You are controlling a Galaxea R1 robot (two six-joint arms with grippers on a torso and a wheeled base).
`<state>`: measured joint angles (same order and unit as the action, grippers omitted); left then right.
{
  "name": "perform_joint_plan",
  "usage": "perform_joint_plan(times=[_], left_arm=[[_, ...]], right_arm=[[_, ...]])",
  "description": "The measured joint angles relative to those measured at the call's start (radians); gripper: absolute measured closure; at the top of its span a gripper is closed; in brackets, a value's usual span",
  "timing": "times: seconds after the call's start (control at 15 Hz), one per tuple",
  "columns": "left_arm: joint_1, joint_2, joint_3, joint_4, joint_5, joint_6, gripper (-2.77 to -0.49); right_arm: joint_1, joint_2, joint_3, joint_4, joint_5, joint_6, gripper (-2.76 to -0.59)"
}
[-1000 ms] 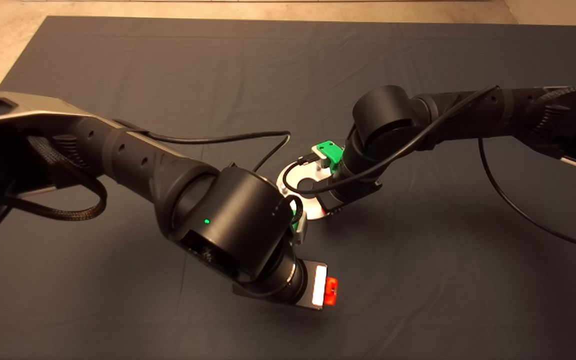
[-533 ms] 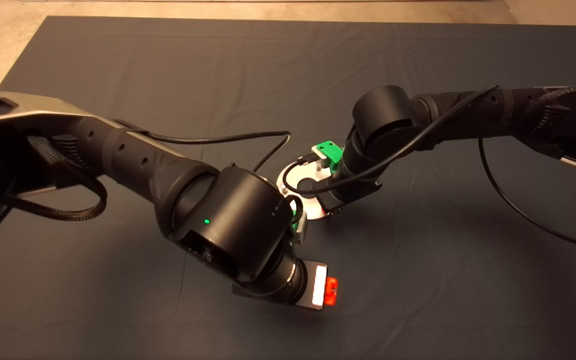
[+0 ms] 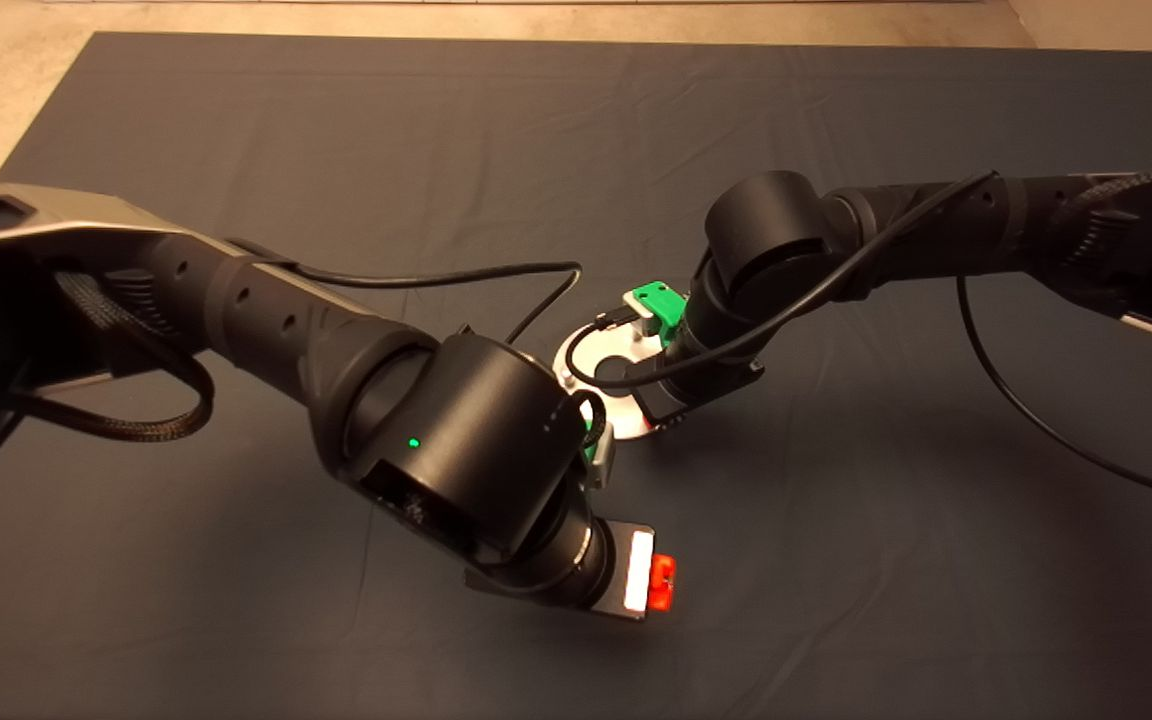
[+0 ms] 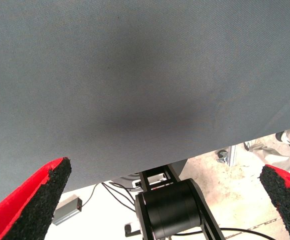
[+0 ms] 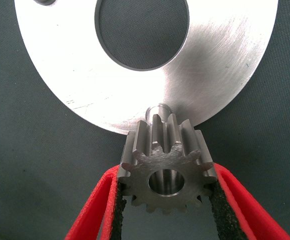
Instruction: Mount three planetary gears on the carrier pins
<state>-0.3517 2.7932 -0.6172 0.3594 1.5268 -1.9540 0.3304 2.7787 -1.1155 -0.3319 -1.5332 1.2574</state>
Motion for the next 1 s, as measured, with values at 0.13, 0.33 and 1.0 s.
perform_joint_plan(times=[0.13, 0.33, 1.0], left_arm=[[0.000, 0.000, 0.000, 0.000, 0.000, 0.000, -2.75], [0.003, 0.000, 0.000, 0.000, 0.000, 0.000, -2.75], [0.011, 0.003, 0.000, 0.000, 0.000, 0.000, -2.75]], right_arm=[[0.000, 0.000, 0.000, 0.000, 0.000, 0.000, -1.05], [0.000, 0.000, 0.000, -0.001, 0.000, 0.000, -1.05], [0.013, 0.009, -0.045, -0.004, 0.003, 0.000, -1.05]])
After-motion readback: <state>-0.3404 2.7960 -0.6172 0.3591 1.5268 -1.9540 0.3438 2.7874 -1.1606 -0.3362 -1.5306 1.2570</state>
